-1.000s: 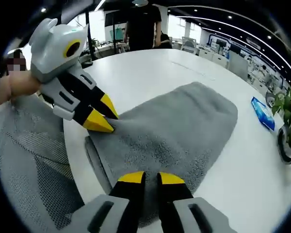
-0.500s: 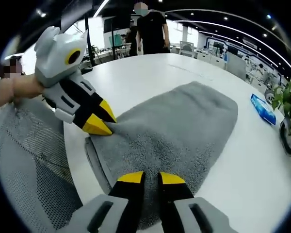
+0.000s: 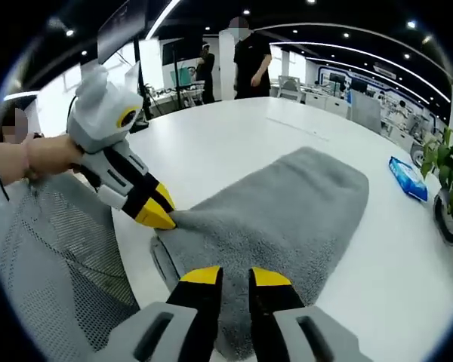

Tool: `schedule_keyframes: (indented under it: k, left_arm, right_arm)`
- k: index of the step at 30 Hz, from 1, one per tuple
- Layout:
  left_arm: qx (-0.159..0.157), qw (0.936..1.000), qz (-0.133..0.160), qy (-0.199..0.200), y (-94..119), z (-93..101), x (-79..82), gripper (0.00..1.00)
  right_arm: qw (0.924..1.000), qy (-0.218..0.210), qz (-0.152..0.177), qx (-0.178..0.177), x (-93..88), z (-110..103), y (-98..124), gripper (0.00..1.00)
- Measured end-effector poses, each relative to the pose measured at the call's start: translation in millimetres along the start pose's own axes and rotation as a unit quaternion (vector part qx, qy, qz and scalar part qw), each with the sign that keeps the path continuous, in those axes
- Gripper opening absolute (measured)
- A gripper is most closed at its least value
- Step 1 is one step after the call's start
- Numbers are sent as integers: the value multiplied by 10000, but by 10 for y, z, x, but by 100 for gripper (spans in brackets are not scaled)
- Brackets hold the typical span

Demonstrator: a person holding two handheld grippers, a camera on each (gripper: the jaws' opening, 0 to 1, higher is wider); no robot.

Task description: Open the folded towel by lifting each exposed corner and separating the folded layers until the towel lies flat within the target outline without major curled edges

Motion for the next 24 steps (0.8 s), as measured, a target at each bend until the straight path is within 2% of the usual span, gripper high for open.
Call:
schedule_keyframes:
  k: [3, 6, 10, 14, 16, 19, 22, 24]
  left_arm:
    - [-33, 9999, 64, 85, 50, 15, 38, 5]
    - [-177, 9990, 309, 276, 151, 46, 128, 4]
    - [-574, 9940, 690, 632, 320, 129, 366, 3]
    - [-710, 9941, 707, 427, 397, 223, 562, 3]
    - [-767, 9943, 688, 259, 408, 268, 643, 3]
    - [-828, 9943, 658, 146, 426, 312, 724, 3]
    - [-876, 9943, 613, -18, 448, 335, 768, 3]
    - [-908, 9941, 549, -210, 467, 366, 795, 3]
  right_arm:
    - [10000, -44, 54, 15, 33, -11, 30, 12]
    - [9994, -11, 310, 125, 164, -86, 113, 15]
    - [9978, 269, 535, 274, 347, -246, 170, 16]
    - [9959, 484, 680, 345, 493, -395, 175, 22]
    - [9950, 703, 691, 169, 545, -408, 158, 27]
    - [9926, 1094, 492, -189, 550, -344, 113, 25]
    - [9918, 1187, 428, -187, 551, -323, 88, 22]
    - [9910, 1254, 418, -223, 564, -295, 91, 17]
Point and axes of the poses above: the point that each gripper's makers call its tool centre point, and the gripper's own axes: y roughly backward along the fingers, z roughly to its right, x roughly out of its top, the point moved 8 cm from there along y, roughly backward along the fingers, and after that the axes turned 6 degrees about -z, right-handed, at the moved point
